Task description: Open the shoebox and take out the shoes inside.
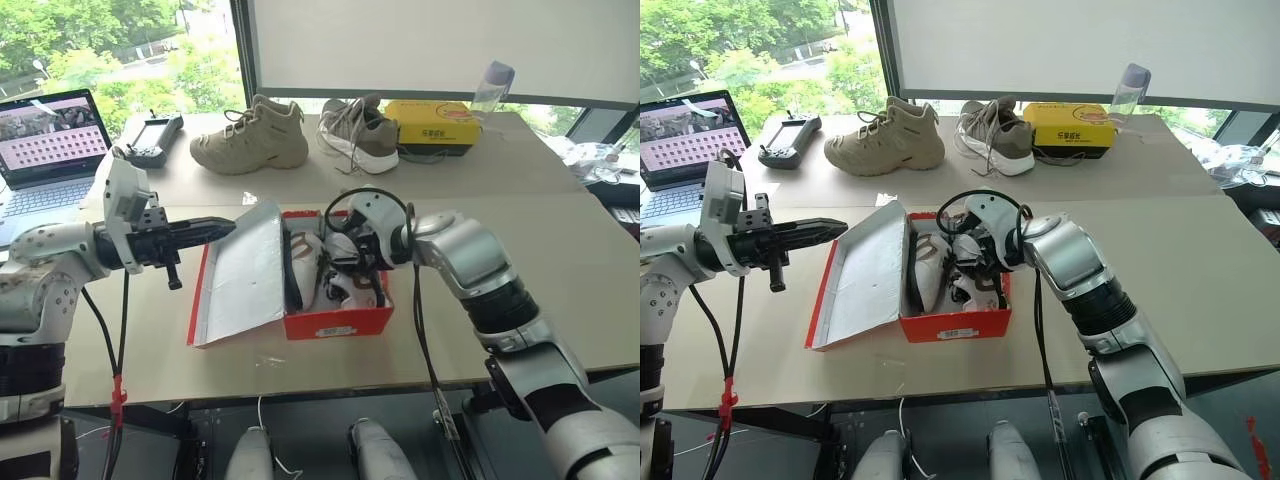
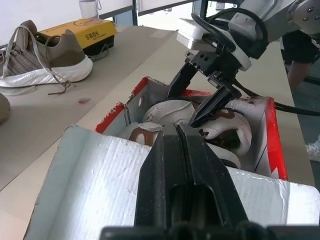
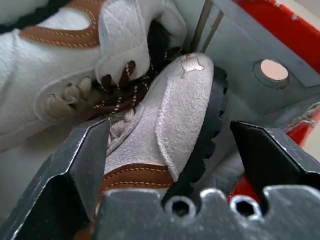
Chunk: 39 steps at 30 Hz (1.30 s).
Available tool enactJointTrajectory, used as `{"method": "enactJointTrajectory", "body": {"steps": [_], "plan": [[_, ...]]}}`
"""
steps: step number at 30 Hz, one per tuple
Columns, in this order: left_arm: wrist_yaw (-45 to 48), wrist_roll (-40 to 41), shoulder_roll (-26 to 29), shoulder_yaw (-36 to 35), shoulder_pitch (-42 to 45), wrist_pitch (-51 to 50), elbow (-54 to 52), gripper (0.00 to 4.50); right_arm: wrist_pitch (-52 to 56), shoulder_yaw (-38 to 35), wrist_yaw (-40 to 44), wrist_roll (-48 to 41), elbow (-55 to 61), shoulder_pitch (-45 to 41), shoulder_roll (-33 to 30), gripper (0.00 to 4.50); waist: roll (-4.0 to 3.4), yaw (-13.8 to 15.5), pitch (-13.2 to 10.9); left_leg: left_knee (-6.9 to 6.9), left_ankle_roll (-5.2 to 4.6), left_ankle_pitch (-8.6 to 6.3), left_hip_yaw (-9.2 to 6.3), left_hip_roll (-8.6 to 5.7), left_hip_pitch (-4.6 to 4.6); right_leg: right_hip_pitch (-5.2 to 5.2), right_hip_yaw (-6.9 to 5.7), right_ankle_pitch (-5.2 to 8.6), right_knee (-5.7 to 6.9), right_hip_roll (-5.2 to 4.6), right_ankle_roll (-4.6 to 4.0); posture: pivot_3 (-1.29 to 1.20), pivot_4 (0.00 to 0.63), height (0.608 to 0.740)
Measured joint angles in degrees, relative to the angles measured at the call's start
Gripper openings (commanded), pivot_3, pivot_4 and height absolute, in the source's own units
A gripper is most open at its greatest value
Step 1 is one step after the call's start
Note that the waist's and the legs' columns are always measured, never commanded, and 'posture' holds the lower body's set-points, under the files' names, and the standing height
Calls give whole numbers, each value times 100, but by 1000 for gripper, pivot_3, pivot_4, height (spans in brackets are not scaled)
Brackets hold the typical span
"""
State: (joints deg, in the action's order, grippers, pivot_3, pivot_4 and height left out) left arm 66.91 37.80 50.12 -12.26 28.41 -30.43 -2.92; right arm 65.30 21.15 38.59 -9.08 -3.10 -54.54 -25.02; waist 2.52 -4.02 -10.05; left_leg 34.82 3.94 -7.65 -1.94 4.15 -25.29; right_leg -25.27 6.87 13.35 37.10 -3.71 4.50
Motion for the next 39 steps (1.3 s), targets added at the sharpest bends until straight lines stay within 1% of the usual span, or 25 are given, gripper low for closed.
{"method": "enactJointTrajectory", "body": {"steps": [4,5,6,10,11,14,23,25,32,39], "plan": [[-43,2,0,0,0,-18,-29,0,-128,34,0,1,-137,8,0,4452,0,7,0,1,0,0,0,0,0,2,-1,0,0,0,0,0,150,712],[-51,4,0,0,0,-28,-32,0,-130,34,-1,1,-154,8,1,3920,0,15,0,1,0,0,0,0,0,2,-1,0,0,0,0,0,150,712],[-57,5,0,0,0,-44,-36,0,-130,34,-2,1,-160,8,5,3787,0,17,0,1,0,0,0,0,0,2,-1,0,0,0,0,0,150,712],[-92,7,0,0,0,-75,-92,0,-129,46,-24,0,-167,9,47,2425,0,16,0,1,0,0,0,0,0,2,-1,0,0,0,0,0,150,712],[-100,7,0,0,0,-78,-93,0,-129,46,-37,2,-167,9,50,2018,0,15,0,1,0,0,0,0,0,2,-1,0,0,0,0,0,150,712],[-112,7,0,0,0,-86,-93,0,-129,46,-41,4,-168,9,51,1122,0,13,0,0,0,0,0,0,0,1,-1,0,0,0,1,0,150,712],[-121,14,0,0,0,-98,-93,0,-87,12,-100,1,-183,-4,90,1122,0,11,0,1,0,0,0,0,0,2,-1,0,0,0,1,0,150,712],[-121,18,0,0,4,-101,-93,0,74,-143,-204,-29,-262,-56,212,1122,0,8,0,1,0,0,0,0,0,1,-1,0,0,0,0,0,150,712],[-116,20,0,6,30,-101,-93,0,400,-566,-444,-111,-305,-334,265,1122,1,2,-1,-2,0,0,0,0,-1,-2,-1,0,0,0,0,0,150,712],[-104,6,0,17,70,-98,-90,0,974,-1073,-645,-362,32,-435,399,1122,0,0,-1,-3,0,0,0,0,-1,-2,0,0,0,0,0,0,150,712]]}}
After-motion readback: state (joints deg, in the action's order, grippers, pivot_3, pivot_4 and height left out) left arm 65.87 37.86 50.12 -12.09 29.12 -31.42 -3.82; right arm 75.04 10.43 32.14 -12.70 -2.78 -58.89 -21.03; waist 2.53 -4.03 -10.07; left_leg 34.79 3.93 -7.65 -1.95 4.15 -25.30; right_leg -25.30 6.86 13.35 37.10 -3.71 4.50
